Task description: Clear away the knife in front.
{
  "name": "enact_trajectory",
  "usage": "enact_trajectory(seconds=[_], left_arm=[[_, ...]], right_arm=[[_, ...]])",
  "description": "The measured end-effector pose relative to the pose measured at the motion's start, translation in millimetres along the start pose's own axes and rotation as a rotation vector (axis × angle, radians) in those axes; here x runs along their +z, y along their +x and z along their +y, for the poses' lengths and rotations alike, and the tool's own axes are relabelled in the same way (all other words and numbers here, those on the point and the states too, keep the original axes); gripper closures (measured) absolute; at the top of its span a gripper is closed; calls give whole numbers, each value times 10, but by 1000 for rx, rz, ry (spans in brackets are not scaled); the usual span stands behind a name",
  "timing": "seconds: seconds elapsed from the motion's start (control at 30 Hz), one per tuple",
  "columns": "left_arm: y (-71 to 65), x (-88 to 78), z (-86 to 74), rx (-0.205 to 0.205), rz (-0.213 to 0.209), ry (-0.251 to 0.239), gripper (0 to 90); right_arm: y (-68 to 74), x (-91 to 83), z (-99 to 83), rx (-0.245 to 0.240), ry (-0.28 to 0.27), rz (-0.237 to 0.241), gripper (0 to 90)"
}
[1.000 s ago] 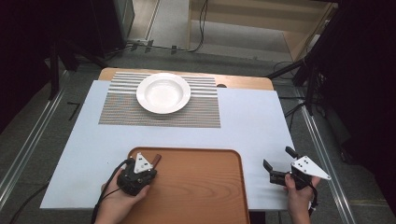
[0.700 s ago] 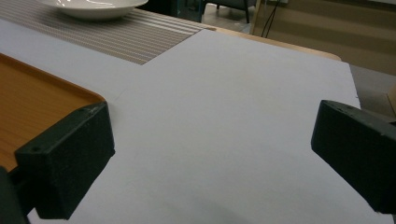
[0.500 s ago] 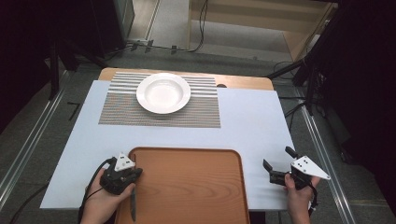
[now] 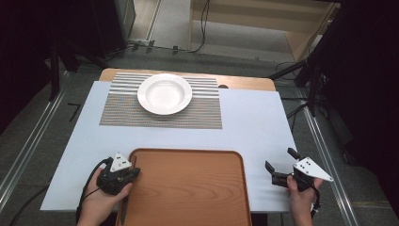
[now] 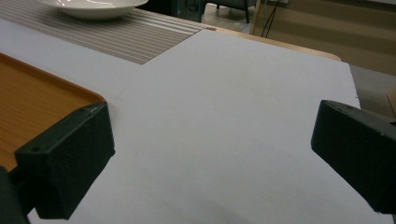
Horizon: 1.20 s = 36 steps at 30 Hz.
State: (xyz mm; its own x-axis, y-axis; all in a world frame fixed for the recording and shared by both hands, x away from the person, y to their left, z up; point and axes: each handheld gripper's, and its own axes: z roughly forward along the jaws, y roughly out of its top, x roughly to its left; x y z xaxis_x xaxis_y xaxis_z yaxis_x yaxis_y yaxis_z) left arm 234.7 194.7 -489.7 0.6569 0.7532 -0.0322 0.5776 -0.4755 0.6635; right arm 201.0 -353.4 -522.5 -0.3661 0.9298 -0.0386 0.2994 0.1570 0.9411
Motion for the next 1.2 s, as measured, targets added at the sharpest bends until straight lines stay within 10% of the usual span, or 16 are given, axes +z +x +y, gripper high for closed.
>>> enact_trajectory(seconds=[0.37,0.83,1.2], left_arm=[[38,-129,37,-1,-52,-193,492],[227,-271,39,-52,-27,-312,72],[451,-363,-7,-81,-28,-378,0]], right_arm=[[-3,-3,-1,2,-2,2,0],[-3,0,1,-2,-2,2,0],[-6,-6,-1,9,-1,-2,0]])
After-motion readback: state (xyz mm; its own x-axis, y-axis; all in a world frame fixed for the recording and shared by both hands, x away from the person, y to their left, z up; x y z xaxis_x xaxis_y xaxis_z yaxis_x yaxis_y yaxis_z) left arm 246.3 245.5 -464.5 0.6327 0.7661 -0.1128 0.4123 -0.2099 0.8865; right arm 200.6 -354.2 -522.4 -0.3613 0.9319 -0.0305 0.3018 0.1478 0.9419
